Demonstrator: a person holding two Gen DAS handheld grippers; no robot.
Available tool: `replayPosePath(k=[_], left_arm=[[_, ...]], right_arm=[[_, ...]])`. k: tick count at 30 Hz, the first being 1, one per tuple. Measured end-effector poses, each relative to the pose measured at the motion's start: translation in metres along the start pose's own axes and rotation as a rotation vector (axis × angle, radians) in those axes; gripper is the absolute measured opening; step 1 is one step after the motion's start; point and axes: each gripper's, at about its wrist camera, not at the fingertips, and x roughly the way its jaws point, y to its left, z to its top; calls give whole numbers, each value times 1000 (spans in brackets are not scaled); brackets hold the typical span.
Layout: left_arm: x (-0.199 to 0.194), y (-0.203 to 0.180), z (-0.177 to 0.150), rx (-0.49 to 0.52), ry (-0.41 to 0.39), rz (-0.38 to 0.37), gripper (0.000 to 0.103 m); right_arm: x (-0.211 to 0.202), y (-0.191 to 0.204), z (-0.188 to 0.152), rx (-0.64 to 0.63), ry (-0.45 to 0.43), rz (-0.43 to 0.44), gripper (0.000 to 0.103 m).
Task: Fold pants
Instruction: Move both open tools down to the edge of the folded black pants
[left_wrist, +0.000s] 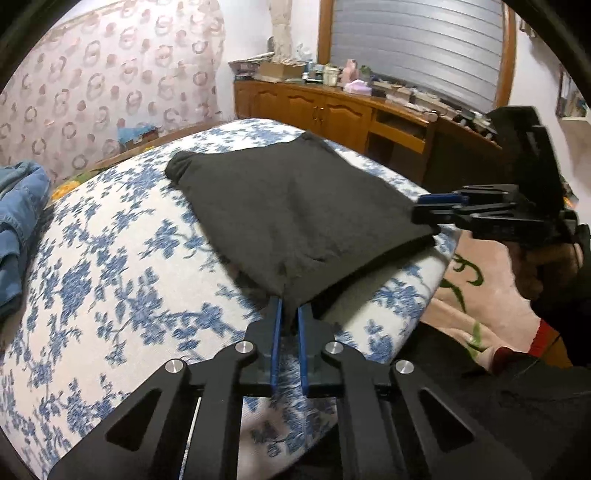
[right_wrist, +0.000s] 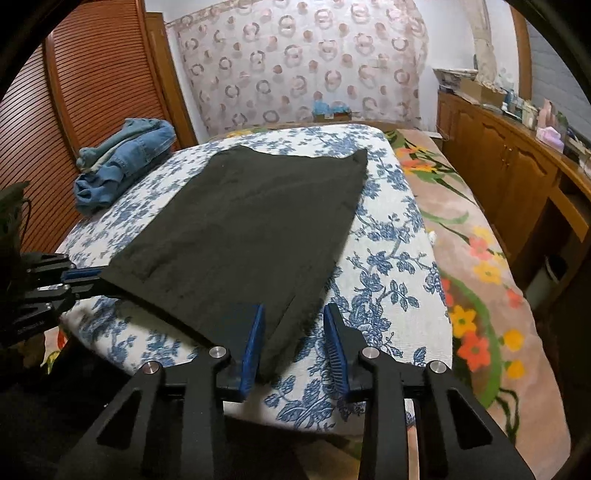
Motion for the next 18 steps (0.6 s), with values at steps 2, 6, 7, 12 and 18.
replayPosePath(k=[2,6,7,12,18], left_arm=[[1,3,-1,-9,7,-2,9],[2,2,0,-10,26,22,18],[2,2,0,-6,29,30,25],[-9,7,1,-22,7,45,46],[-20,17,14,-58,-30,60,51]], right_arm=[[0,3,-2,-5,7,3,34],[4,4,-5,15,15,4,34],[3,4,-5,21,13,5,34],[1,6,-7,28,11,12,34],[6,11,-9,11,31,41,34]])
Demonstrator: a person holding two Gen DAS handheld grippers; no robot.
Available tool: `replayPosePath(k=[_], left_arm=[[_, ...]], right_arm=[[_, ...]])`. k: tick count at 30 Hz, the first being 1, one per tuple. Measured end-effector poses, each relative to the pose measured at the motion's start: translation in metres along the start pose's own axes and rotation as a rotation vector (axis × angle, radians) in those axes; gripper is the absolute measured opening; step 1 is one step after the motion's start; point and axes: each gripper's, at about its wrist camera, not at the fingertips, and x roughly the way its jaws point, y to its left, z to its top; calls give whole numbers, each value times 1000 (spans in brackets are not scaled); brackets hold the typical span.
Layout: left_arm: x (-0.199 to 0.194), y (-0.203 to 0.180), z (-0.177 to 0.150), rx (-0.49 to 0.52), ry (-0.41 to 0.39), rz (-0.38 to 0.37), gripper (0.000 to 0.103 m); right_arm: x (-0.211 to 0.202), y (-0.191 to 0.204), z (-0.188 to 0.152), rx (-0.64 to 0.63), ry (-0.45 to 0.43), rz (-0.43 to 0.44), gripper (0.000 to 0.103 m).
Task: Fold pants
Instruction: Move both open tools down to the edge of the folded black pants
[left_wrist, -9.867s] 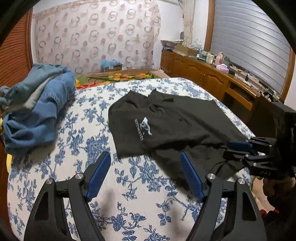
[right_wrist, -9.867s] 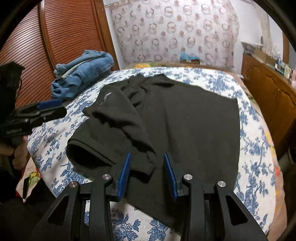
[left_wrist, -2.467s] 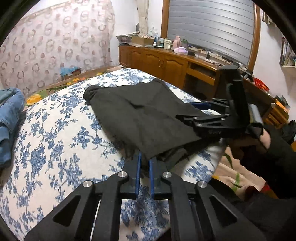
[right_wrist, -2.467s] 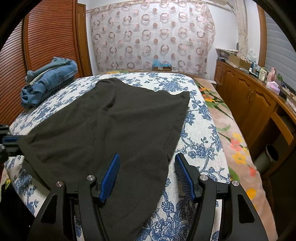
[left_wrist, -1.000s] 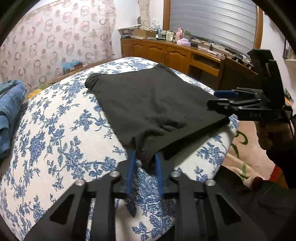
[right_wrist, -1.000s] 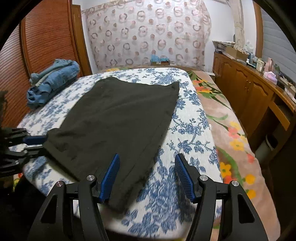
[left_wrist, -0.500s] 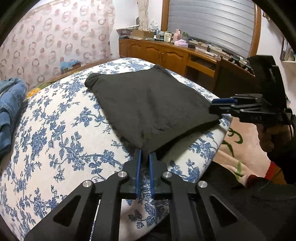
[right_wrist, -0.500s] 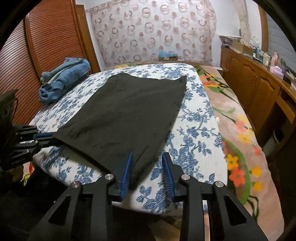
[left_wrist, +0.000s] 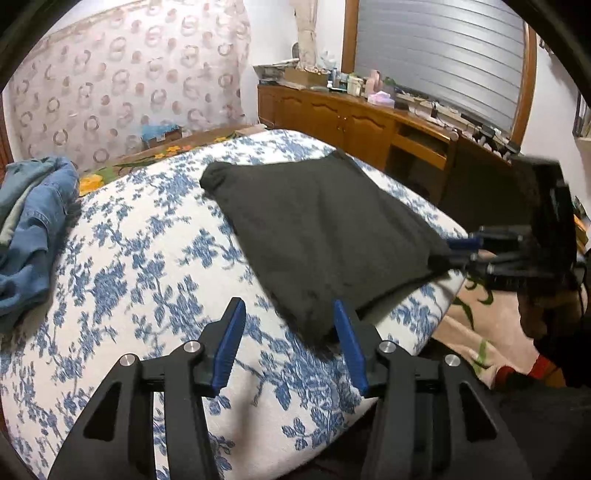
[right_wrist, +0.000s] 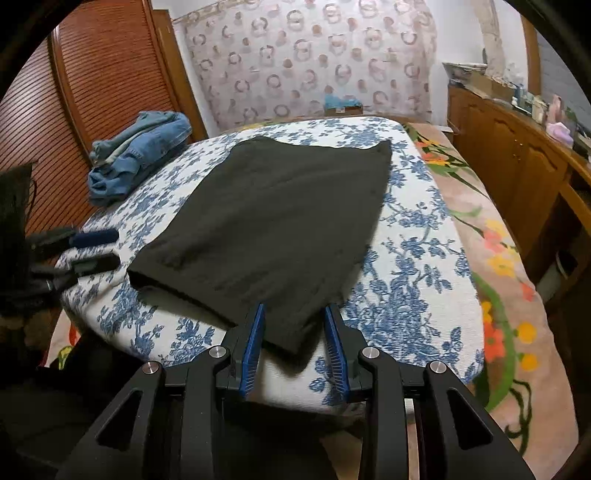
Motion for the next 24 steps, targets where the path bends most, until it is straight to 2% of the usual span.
replayPosePath(k=[7,16,21,24], left_arm=[[24,7,15,-52,34,-14,51],[53,3,3,-88,122,-37,51],[53,0,1,-88,103,-27,51],[51,0,-1,-107,91,-27,49]], right_arm=[[2,1,-1,17,-1,-2,34],[3,5,-2,20,-8,16,34],[5,7,0,4,-6,12,32],[6,7,-1,3,-6,32,25]])
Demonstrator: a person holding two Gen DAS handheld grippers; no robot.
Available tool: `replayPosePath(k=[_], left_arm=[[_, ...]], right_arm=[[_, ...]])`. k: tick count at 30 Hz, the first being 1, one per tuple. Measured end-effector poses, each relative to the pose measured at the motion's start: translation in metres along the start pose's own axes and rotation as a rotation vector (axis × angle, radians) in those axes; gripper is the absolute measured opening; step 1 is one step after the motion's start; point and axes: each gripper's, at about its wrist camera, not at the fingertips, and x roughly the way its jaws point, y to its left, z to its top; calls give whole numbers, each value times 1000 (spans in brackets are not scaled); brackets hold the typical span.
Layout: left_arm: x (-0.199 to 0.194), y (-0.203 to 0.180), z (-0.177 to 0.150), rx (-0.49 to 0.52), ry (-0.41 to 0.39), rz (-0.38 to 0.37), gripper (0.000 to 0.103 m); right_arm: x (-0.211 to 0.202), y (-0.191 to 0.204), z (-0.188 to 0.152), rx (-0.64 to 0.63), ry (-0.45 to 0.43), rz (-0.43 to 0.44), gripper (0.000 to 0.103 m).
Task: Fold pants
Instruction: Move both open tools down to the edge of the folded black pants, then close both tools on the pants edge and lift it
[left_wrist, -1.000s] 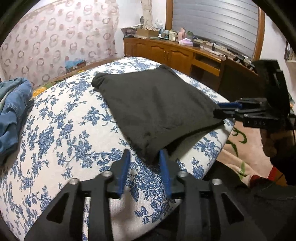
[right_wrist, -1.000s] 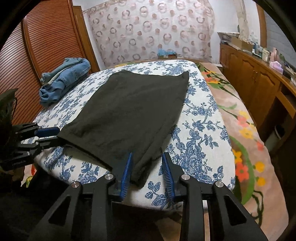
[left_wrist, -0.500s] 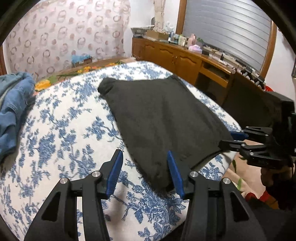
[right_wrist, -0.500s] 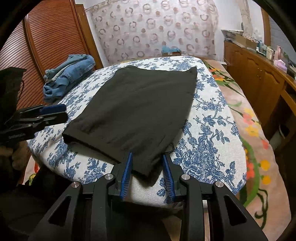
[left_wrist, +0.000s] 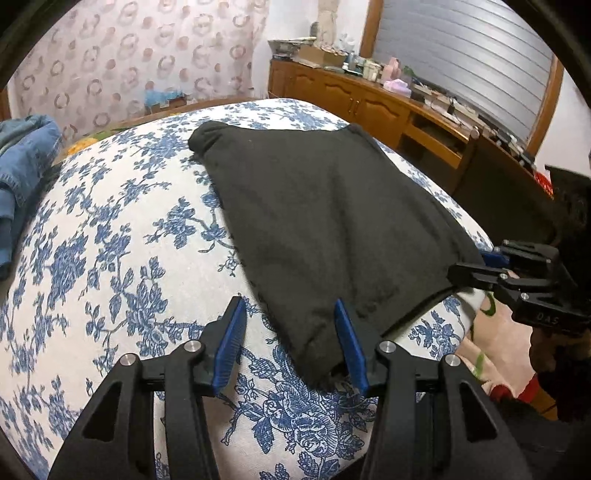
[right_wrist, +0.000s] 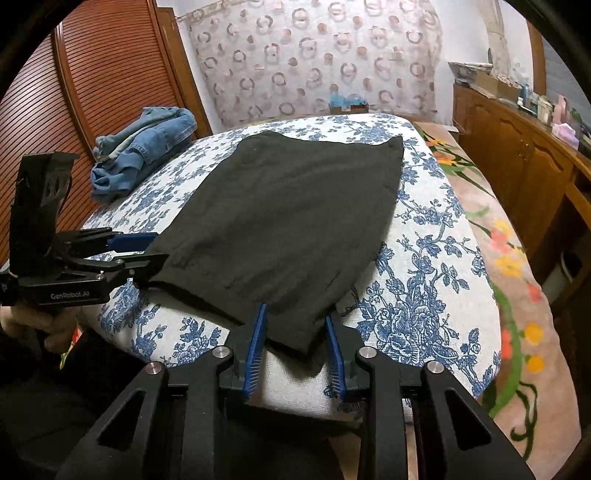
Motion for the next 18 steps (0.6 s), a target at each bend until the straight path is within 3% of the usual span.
replayPosePath(k=[6,13,18], left_arm=[[-5,3,-5,-24,15,-44,37],[-7,-2,-6,-23,20,-117,10],[-24,-4,6,-10,-40,-129,6]], right_arm=[[2,0,1,-5,6,36,15],[0,-2,1,21,-29,55,11],[-14,-1,10,4,-78,61,11]])
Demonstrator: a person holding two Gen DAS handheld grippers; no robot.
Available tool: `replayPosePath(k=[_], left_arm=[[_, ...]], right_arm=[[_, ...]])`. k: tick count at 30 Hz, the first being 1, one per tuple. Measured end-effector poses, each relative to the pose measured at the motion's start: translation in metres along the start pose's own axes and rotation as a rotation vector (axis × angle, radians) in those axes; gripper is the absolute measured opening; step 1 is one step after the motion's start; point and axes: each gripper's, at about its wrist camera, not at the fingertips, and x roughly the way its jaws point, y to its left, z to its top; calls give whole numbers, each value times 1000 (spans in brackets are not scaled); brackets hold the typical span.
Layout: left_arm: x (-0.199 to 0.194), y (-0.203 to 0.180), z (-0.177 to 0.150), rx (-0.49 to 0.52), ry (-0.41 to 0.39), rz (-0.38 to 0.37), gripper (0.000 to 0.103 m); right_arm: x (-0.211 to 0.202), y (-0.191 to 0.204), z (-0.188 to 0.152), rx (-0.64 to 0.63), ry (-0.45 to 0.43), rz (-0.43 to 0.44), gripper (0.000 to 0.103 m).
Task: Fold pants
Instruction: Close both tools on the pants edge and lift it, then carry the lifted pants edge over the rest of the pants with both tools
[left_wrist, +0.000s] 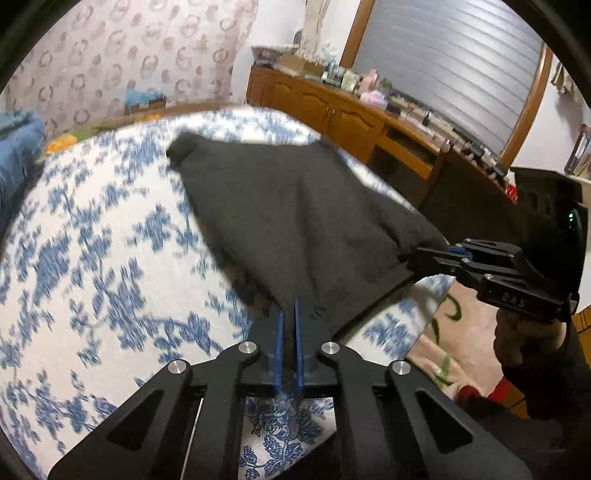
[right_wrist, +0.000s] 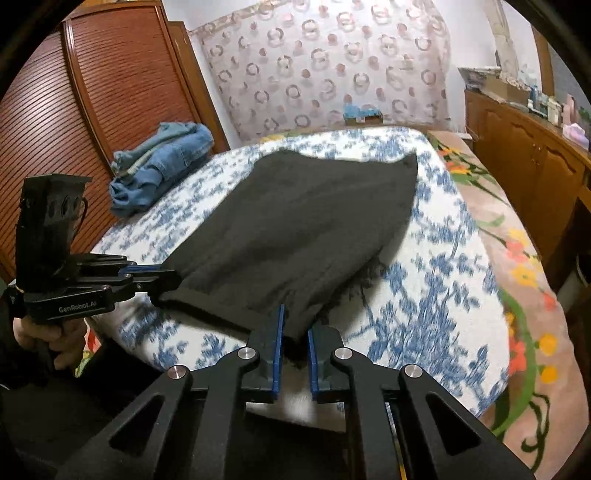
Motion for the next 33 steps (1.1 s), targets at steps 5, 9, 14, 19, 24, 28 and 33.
replayPosePath(k=[5,9,14,19,24,28,33], left_arm=[[-34,-7,27,39,-104,-2,5],[-63,-9,50,53,-190,3,4],[-99,-7,73,66,-283,16,4],[-133,-4,92,72,-370,33,4],[-151,8,109,74,-420,76,4],[-148,33,129,38,-432,114,4],[-138,62,157,18,-443,192,4]], right_arm=[[-24,12,27,-59,-82,7,11],[-44,24,50,-100,-159,14,10],[-75,40,75,-148,-253,28,10],[-101,58,98,-199,-325,46,10],[-106,63,120,-229,-356,70,10],[-66,54,149,-249,-325,97,10],[-22,42,199,-244,-280,88,10]])
